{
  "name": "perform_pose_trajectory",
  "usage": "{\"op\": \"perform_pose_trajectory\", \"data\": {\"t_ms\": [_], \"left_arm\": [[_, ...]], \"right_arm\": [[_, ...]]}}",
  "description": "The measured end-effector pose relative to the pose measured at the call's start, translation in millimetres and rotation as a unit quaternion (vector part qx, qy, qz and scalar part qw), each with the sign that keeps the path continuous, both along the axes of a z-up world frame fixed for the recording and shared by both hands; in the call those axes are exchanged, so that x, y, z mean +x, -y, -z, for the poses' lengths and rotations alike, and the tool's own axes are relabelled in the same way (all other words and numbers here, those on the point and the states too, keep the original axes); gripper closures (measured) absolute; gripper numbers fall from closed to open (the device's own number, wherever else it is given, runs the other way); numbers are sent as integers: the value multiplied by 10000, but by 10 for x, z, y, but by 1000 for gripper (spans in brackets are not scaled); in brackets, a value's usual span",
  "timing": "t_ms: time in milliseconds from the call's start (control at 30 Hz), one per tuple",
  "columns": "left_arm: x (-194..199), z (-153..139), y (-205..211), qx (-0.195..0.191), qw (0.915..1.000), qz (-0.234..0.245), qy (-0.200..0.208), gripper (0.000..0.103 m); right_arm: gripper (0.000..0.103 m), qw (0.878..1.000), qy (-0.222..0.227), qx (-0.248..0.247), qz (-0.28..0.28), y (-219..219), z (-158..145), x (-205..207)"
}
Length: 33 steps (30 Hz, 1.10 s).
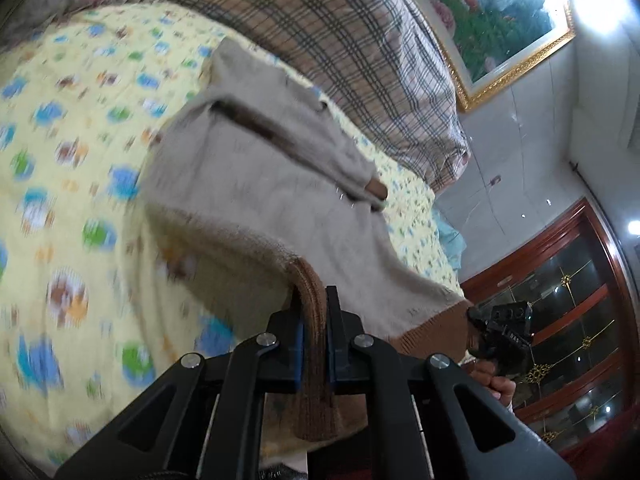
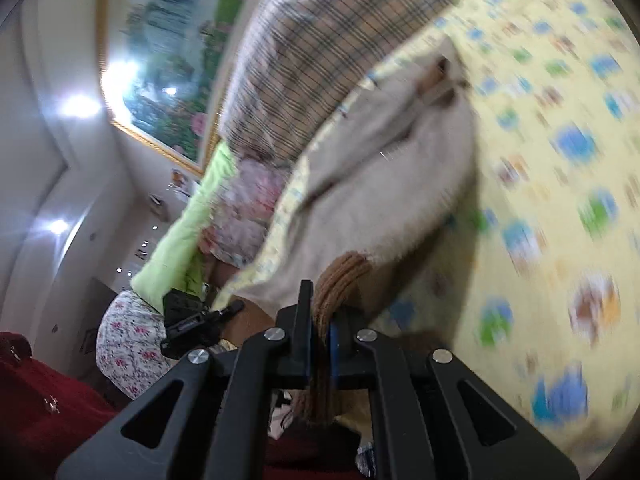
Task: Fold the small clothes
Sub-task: 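Grasp the brown hem with both grippers and fold it toward the collar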
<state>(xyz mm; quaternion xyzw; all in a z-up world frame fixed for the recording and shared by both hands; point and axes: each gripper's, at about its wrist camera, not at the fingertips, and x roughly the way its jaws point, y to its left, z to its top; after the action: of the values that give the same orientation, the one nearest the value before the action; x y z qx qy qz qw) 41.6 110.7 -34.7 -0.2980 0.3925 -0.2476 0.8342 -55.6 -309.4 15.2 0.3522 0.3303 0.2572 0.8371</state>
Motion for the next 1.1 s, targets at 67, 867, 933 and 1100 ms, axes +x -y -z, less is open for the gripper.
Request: {"op": "perform_pose_trajectory", "data": {"t_ms": [67,867,933,1100], "left_arm": [[206,-123,6,13,9999,-21,129,97],[3529,-256,-198,481,9918,-1182,55,97],[3726,-151,-251,495,9910,-1244,-43,97],[4051,171,-316,506,9902,-1270,-300,97]], "right_arm": [[96,9998,190,-50,-23,1,-146,224],[96,9930,-114,-429,1098,648,-289,3457],[96,9921,-236,-476,1133,699,-206,3651],[96,9890,-601,-697,1156,746,62,4049]]}}
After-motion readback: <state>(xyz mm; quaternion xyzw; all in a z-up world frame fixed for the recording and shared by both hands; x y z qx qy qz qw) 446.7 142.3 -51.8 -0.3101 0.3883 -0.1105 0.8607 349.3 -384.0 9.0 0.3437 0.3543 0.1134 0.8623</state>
